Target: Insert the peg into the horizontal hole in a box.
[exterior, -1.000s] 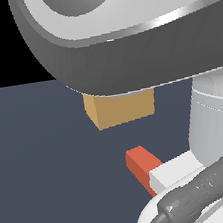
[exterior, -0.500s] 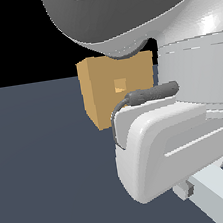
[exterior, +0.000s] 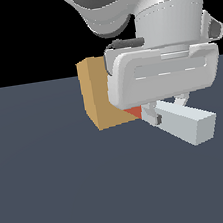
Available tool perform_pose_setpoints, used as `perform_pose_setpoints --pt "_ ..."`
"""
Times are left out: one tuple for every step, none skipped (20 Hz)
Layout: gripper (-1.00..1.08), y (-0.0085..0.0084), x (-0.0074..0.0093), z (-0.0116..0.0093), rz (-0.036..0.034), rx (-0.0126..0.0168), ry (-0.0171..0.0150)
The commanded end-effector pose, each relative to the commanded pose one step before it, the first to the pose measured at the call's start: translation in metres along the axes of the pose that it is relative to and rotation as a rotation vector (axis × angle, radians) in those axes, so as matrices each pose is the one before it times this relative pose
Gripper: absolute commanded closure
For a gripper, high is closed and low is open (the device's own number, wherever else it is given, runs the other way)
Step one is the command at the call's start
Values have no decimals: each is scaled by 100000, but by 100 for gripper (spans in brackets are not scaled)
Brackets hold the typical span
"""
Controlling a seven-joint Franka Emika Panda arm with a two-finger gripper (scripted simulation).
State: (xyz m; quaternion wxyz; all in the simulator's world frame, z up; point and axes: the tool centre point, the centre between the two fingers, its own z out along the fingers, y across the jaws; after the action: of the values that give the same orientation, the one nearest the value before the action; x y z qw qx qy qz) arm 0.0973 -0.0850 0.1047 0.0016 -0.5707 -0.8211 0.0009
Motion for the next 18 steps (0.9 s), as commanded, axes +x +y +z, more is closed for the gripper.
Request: perform_pose_setpoints --pt "108 914 1988 -1461 506 -312 -172" --pt "108 299 676 -424 154 -2 -2" --pt "108 273 601 -379 138 -2 -1" --pt "108 247 527 -333 120 -2 0" --pt "108 221 455 -288 98 -2 1" --pt "108 189 370 -243 98 -3 2" --pt "108 164 306 -198 69 -2 2" --pt "108 128 224 -153 69 -3 3" --pt "108 108 190 -108 0 0 0" --pt "108 46 65 -65 69 -3 5" --pt "108 22 36 -21 0 0 0" --pt "108 0 0 0 0 0 0" --pt "108 0 0 0 0 0 0" --pt "108 0 0 0 0 0 0" --pt "108 -65 70 208 -144 275 134" --pt "108 26 -6 2 0 0 0" --pt "108 52 -39 -75 40 -106 -38" --pt "108 92 -59 -104 56 -150 -54"
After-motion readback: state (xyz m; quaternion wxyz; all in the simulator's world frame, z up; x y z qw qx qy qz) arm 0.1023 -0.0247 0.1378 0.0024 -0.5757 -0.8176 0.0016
